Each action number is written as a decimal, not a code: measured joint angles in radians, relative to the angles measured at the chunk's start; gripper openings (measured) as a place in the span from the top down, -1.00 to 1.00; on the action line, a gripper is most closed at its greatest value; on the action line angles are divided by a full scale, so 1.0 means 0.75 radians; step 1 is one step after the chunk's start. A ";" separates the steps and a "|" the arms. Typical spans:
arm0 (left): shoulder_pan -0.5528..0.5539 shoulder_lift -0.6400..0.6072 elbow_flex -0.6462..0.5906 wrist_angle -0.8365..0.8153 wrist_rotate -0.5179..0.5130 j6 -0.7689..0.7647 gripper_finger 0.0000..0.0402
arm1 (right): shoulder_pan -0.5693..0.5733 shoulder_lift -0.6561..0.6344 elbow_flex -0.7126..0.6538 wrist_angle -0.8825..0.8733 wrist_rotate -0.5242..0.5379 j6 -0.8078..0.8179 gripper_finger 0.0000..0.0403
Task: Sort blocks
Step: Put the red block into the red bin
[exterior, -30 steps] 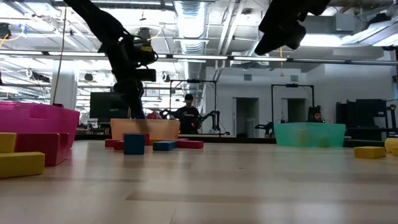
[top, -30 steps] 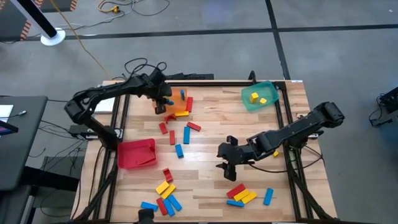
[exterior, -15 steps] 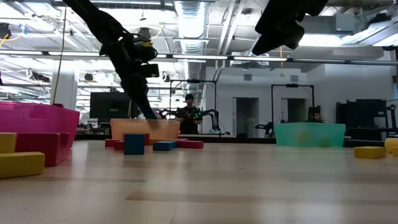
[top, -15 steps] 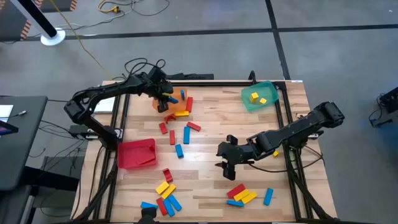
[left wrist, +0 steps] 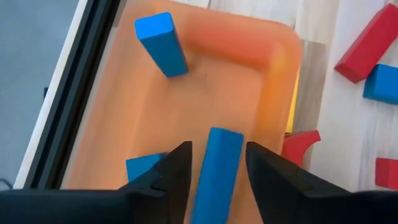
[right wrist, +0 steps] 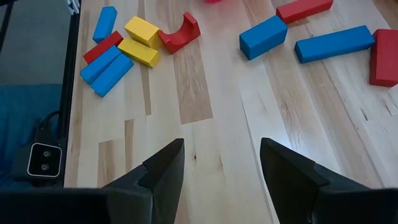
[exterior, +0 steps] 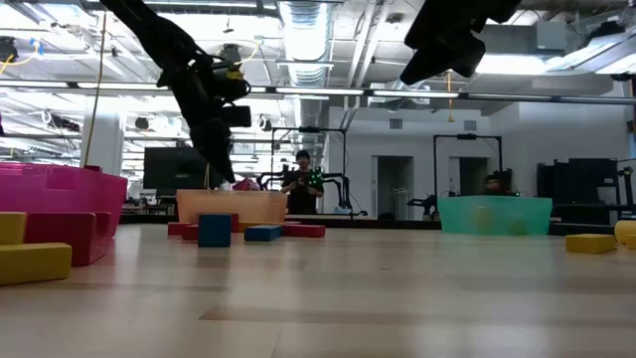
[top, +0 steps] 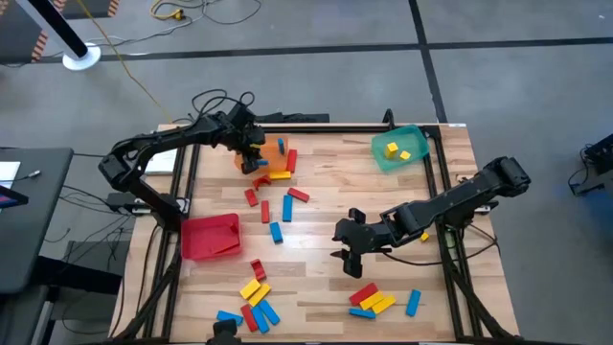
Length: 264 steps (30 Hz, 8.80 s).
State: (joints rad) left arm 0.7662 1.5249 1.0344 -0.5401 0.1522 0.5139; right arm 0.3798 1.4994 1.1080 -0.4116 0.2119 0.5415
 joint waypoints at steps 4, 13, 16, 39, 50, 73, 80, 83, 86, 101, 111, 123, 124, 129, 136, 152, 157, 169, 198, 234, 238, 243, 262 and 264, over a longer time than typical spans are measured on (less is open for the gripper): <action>0.000 -0.001 0.005 -0.006 -0.037 -0.002 0.13 | 0.000 0.000 0.000 0.001 0.000 0.001 -0.11; -0.060 -0.114 0.106 -0.068 0.106 -0.079 0.08 | -0.020 0.019 0.000 0.003 0.145 -0.062 -0.11; -0.132 -0.197 0.110 -0.114 0.111 -0.089 0.08 | -0.064 0.071 -0.014 0.028 0.167 -0.121 -0.11; -1.093 -0.558 -0.364 0.050 -0.022 -0.546 0.09 | -0.605 0.600 -0.048 0.591 -0.004 -0.424 -0.11; -1.228 -0.595 -0.579 0.258 -0.035 -0.633 0.09 | -0.675 0.650 -0.048 0.697 -0.072 -0.452 -0.11; -1.251 -0.762 -0.594 0.273 -0.444 -0.492 0.09 | -0.648 0.611 0.040 0.579 -0.092 -0.439 0.53; -1.265 -1.077 -0.600 0.359 -0.428 -0.367 0.09 | -0.583 0.458 0.040 0.563 -0.121 -0.444 0.52; -1.294 -1.181 -0.639 0.447 -0.417 -0.243 0.09 | -0.553 0.396 0.041 0.608 -0.233 -0.432 0.52; -1.322 -1.237 -0.694 0.536 -0.420 -0.103 0.09 | -0.523 0.359 0.041 0.662 -0.351 -0.388 0.52; -1.462 -0.982 -0.746 0.857 -0.587 0.370 0.04 | -0.443 0.343 0.042 0.907 -0.571 -0.190 0.51; -1.510 -0.777 -0.746 1.169 -0.758 0.538 0.01 | -0.433 0.342 0.042 0.953 -0.634 -0.149 0.51; -1.509 -0.675 -0.746 1.254 -0.699 0.509 0.01 | -0.419 0.342 0.042 0.977 -0.634 -0.160 0.51; -1.509 -0.673 -0.746 1.267 -0.698 0.498 0.01 | -0.419 0.342 0.042 0.976 -0.634 -0.161 0.51; -1.509 -0.671 -0.746 1.312 -0.702 0.475 0.02 | -0.419 0.342 0.042 0.974 -0.634 -0.164 0.51; -1.509 -0.671 -0.746 1.318 -0.704 0.449 0.23 | -0.419 0.342 0.042 0.971 -0.634 -0.164 0.51; -1.509 -0.672 -0.745 1.267 -0.700 0.449 0.56 | -0.419 0.342 0.042 0.967 -0.634 -0.164 0.51; -1.509 -0.672 -0.745 1.257 -0.700 0.443 0.56 | -0.419 0.342 0.042 0.966 -0.634 -0.163 0.51; -1.509 -0.671 -0.635 1.063 -0.699 0.408 0.71 | -0.413 0.342 0.043 0.948 -0.635 -0.165 0.24; -1.876 -0.672 0.023 -0.596 -1.175 -0.651 0.70 | -0.457 0.341 0.043 0.637 -0.632 -0.276 0.02; -1.654 -0.426 -0.096 -1.326 -0.246 -1.280 0.70 | -0.429 0.341 0.043 0.585 -0.629 -0.340 0.02; -1.611 -0.353 -0.116 -1.304 -0.240 -1.189 0.70 | -0.420 0.341 0.043 0.567 -0.628 -0.347 0.02; -1.571 -0.297 -0.118 -1.201 -0.240 -1.096 0.69 | -0.410 0.341 0.042 0.483 -0.588 -0.355 0.02; -1.493 -0.174 -0.265 -1.074 -0.180 -0.964 0.69 | -0.384 0.341 0.042 0.205 -0.587 -0.319 0.02; -1.493 -0.174 -0.287 -1.071 -0.180 -0.977 0.69 | -0.384 0.341 0.042 0.203 -0.587 -0.314 0.02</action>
State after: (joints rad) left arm -0.3534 1.3941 0.8193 -1.3430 0.0170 -0.2187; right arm 0.0914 1.7550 1.1397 -0.2596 -0.2287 0.3058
